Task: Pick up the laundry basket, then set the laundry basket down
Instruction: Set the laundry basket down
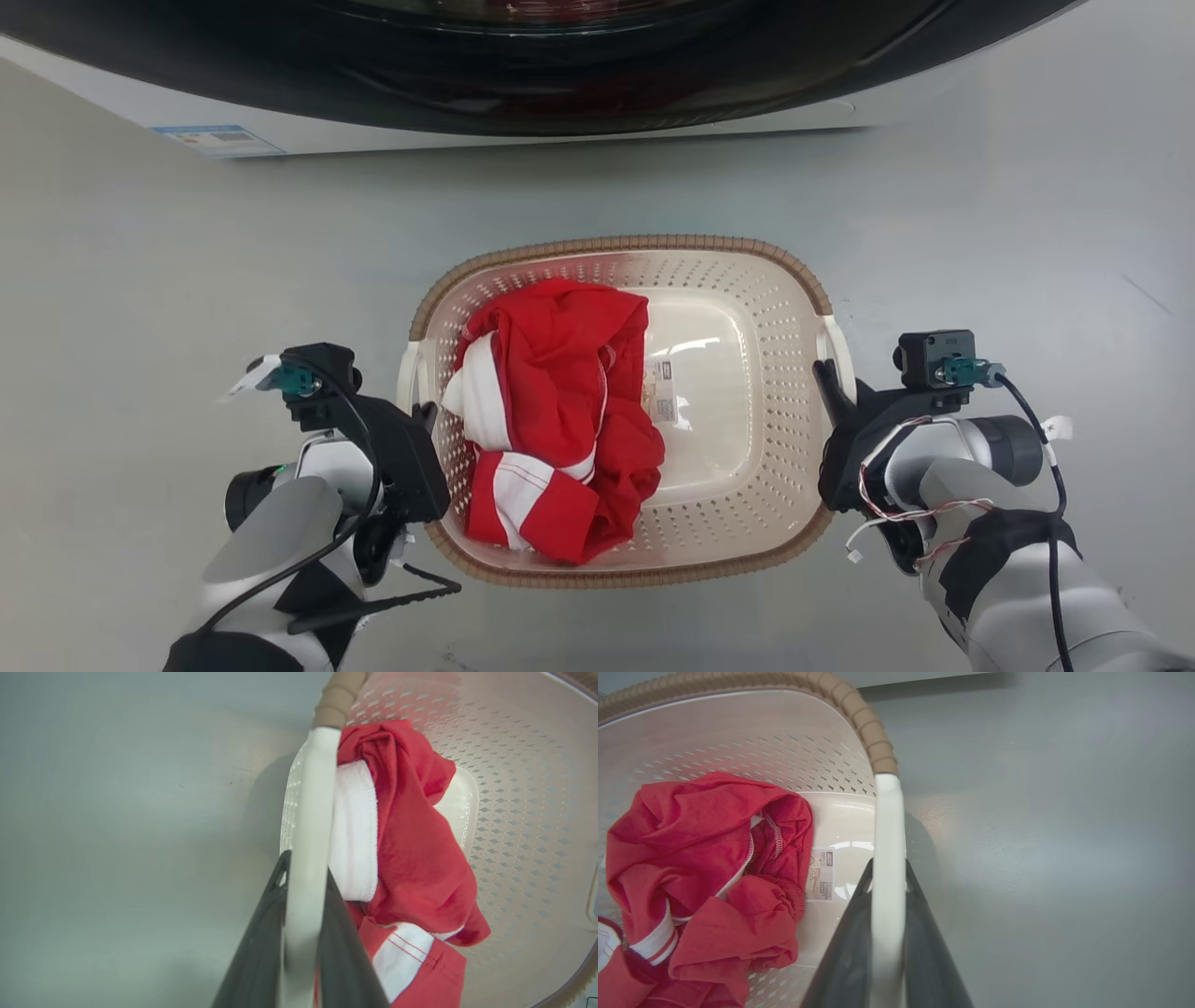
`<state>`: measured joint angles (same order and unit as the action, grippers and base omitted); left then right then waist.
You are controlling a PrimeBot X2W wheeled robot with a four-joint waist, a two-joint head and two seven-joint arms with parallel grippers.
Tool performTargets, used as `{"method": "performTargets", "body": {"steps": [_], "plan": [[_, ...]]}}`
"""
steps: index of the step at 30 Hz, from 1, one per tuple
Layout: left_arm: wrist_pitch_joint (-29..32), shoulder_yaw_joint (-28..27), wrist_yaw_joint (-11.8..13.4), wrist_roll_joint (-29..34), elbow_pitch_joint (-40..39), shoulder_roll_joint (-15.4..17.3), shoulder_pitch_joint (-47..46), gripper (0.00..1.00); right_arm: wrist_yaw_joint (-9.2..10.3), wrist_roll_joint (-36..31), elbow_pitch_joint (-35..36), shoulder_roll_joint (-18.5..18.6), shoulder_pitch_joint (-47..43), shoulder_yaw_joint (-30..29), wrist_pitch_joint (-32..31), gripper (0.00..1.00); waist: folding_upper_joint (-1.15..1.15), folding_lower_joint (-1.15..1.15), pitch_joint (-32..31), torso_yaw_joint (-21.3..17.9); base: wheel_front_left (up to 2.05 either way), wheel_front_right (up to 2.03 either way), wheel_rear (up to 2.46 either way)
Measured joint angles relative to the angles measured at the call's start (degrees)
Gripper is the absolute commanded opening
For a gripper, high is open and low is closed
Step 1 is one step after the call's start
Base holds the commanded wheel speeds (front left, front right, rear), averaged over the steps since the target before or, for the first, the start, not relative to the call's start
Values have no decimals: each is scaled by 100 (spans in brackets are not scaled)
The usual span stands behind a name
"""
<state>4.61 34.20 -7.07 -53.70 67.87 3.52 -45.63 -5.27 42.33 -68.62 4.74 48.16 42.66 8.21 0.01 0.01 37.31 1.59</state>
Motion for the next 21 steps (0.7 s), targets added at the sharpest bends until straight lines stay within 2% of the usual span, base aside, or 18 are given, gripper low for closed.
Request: {"method": "performTargets", "body": {"steps": [13,21], "plan": [[-681,10,-7,132,-13,9,-269,0,75,-124,-27,14,367,20,321,0,0,0,540,-15,0,0,0],[-865,-10,-9,112,26,-21,-325,0,80,-159,-81,14,415,19,421,0,0,0,706,-10,0,0,0]]}}
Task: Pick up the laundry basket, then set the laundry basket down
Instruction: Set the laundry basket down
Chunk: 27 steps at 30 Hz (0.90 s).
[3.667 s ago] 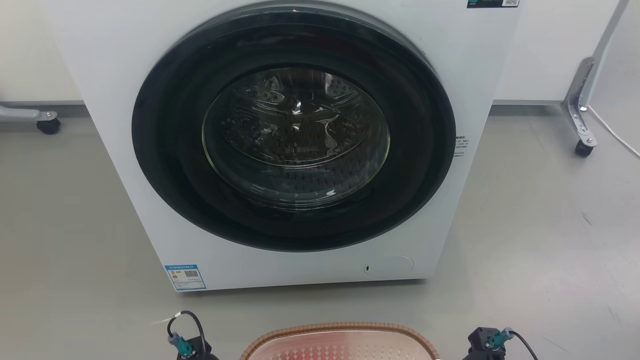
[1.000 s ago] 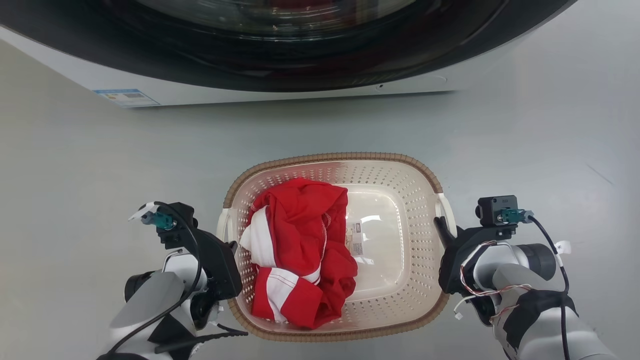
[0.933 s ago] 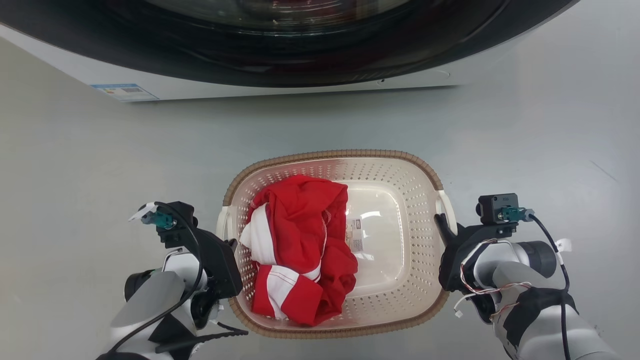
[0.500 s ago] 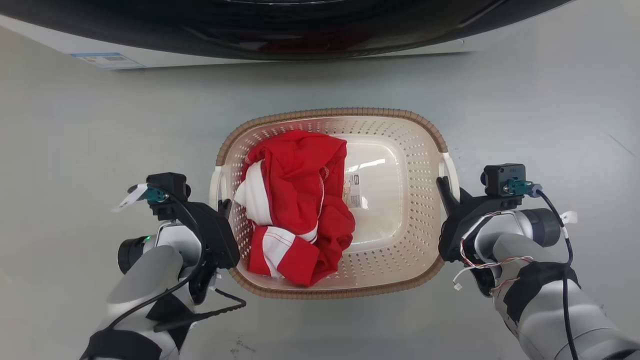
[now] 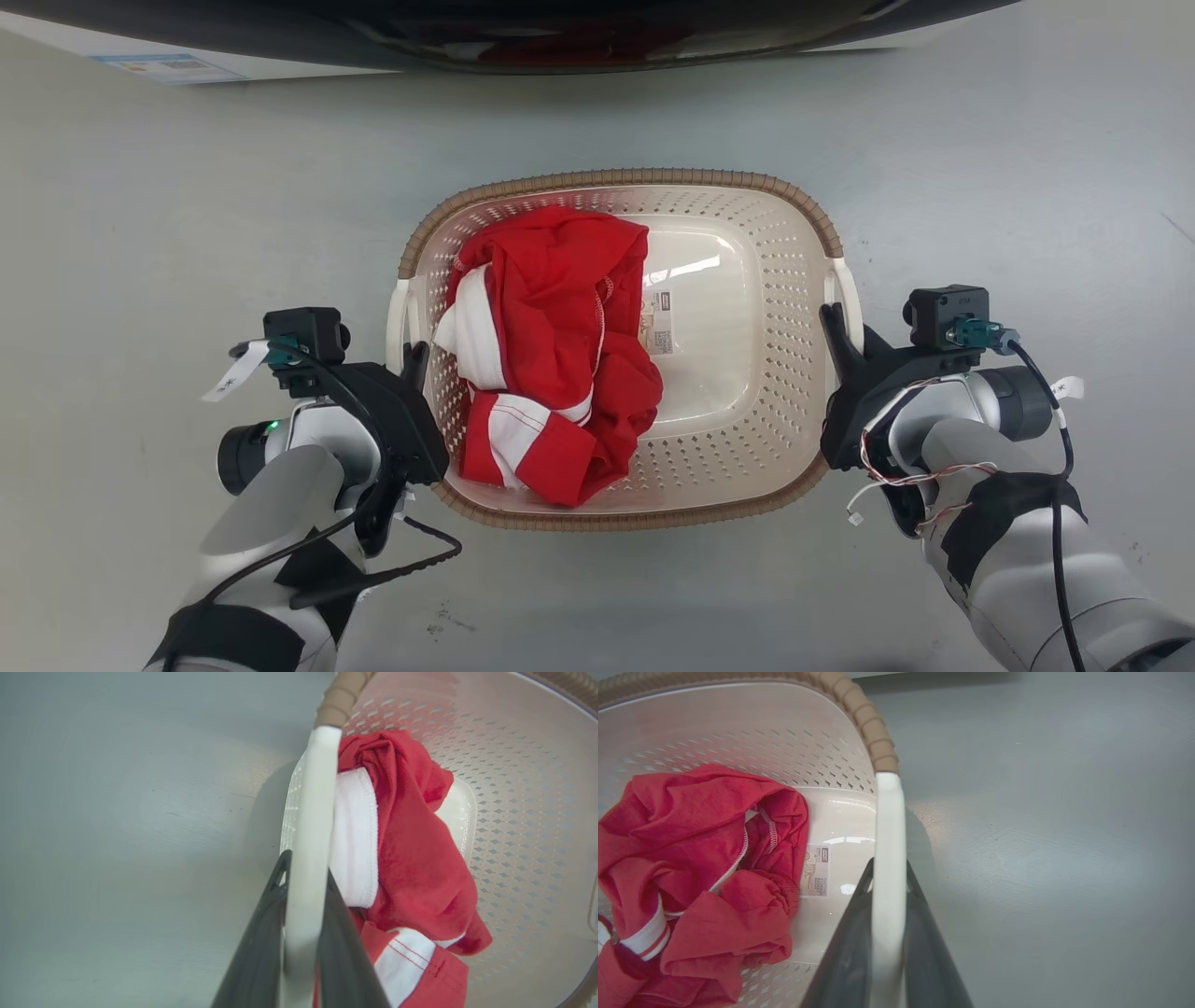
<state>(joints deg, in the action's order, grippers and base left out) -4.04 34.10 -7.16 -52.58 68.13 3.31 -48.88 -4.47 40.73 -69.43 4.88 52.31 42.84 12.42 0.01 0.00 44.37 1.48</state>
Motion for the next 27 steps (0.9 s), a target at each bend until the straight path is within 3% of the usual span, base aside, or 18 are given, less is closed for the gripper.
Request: {"method": "performTargets", "body": {"steps": [22,23,24,25,26,27], "plan": [[-107,120,-34,-33,78,-24,-9,0,-2,-31,-137,-22,8,38,79,0,0,0,50,15,0,0,0],[-109,120,-34,-33,88,-26,-9,20,-8,-43,-140,-22,10,40,79,7,0,0,49,20,0,0,0],[-111,120,-34,-34,92,-26,-9,40,-7,-43,-144,-22,13,38,79,38,0,0,48,25,0,0,0],[-125,119,-36,-37,90,-22,-18,95,-7,-43,-157,-21,16,45,78,47,0,0,46,30,0,0,0],[-147,121,-36,-36,91,-14,-37,100,-7,-45,-171,-18,16,59,78,88,-1,0,45,35,0,0,0],[-164,123,-36,-36,90,-12,-60,100,-7,-45,-185,-3,16,59,79,100,-1,0,43,39,0,0,0]]}}
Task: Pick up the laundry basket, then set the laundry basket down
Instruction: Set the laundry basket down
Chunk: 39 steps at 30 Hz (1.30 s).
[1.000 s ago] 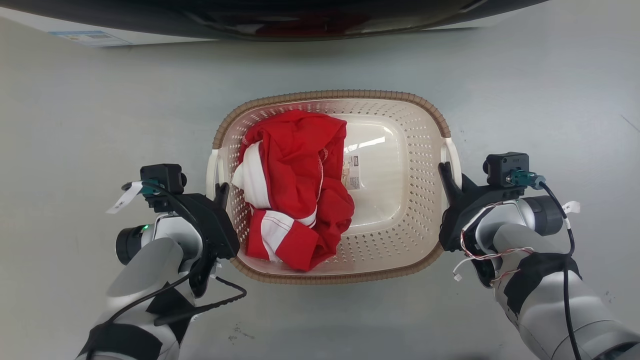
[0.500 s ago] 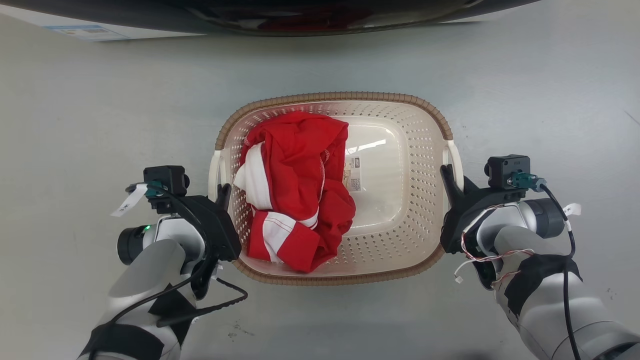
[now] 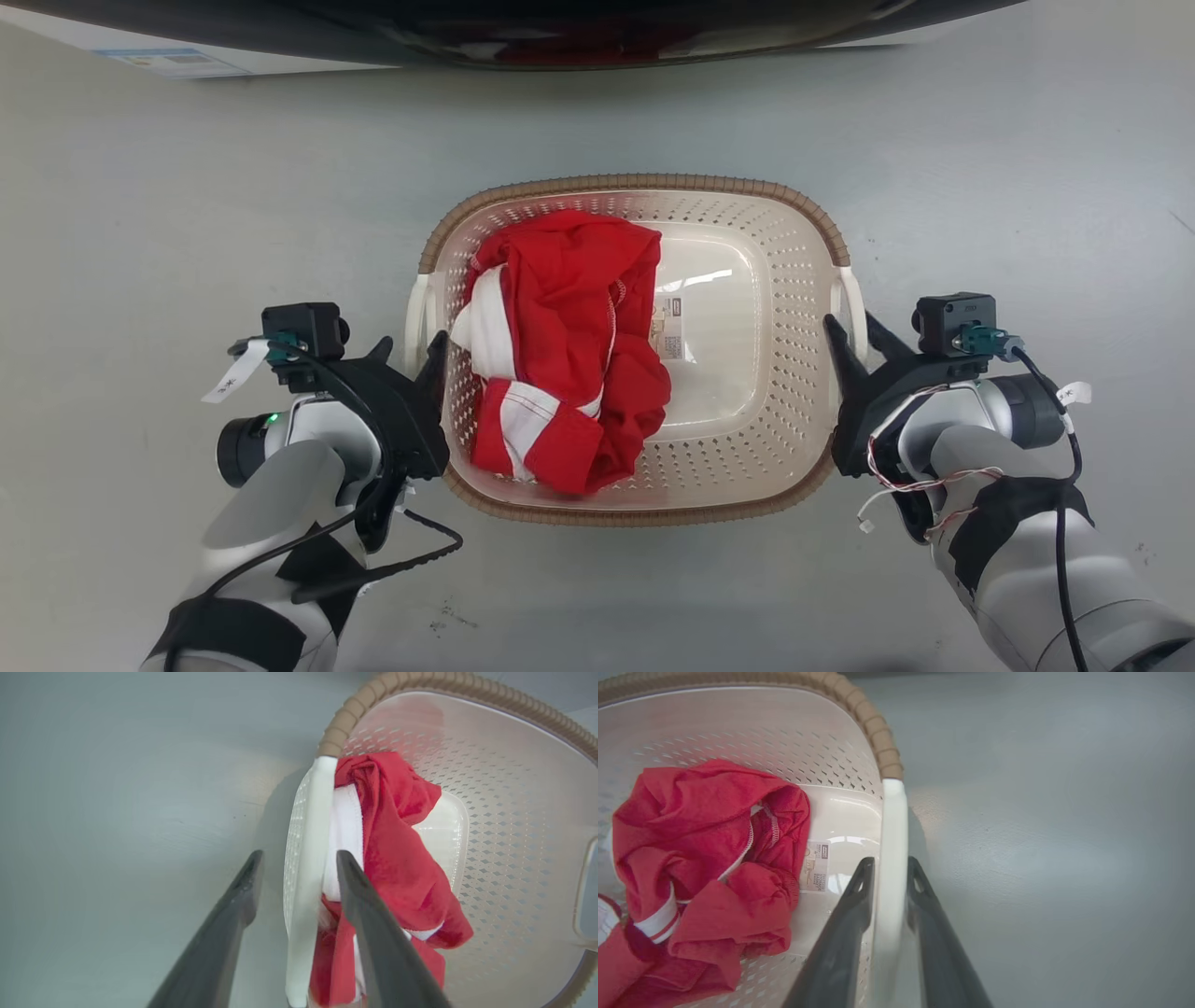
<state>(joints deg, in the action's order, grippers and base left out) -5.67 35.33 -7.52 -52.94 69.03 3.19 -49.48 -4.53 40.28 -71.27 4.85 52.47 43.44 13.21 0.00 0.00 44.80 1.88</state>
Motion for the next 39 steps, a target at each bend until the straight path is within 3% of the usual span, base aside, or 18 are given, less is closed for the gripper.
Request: {"method": "performTargets", "body": {"steps": [19,39], "plan": [[-225,265,-2,79,52,-10,44,100,-60,-7,-80,16,-76,67,54,100,0,0,-396,25,0,0,0],[-762,739,-2,478,7,175,801,100,-111,15,138,-9,-1038,-126,107,100,0,-1,-1950,-134,0,0,0]]}}
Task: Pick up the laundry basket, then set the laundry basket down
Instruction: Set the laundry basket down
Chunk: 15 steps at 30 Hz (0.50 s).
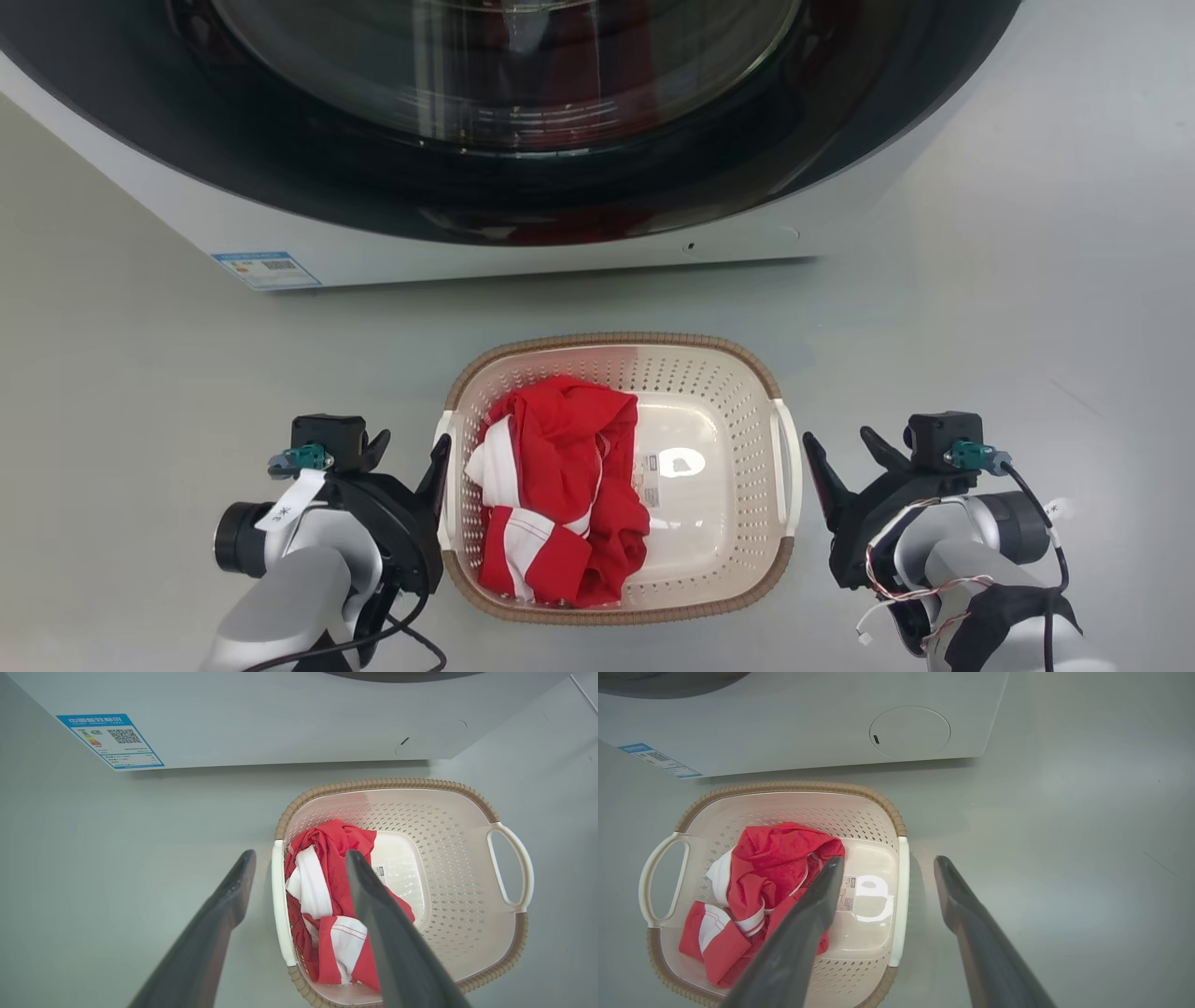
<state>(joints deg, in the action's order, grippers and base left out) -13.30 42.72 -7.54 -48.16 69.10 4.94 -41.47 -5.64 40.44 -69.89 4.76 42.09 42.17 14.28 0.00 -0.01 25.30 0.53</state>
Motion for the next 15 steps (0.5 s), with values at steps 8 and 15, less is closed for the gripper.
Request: {"method": "performTargets", "body": {"steps": [8,15], "plan": [[-97,-41,44,126,-153,44,269,100,63,40,339,119,-370,-182,0,100,0,-1,-645,-59,0,0,0],[-99,-241,265,146,-525,142,501,100,215,-22,812,291,-446,-341,0,100,0,0,-1141,-73,0,0,0]]}}
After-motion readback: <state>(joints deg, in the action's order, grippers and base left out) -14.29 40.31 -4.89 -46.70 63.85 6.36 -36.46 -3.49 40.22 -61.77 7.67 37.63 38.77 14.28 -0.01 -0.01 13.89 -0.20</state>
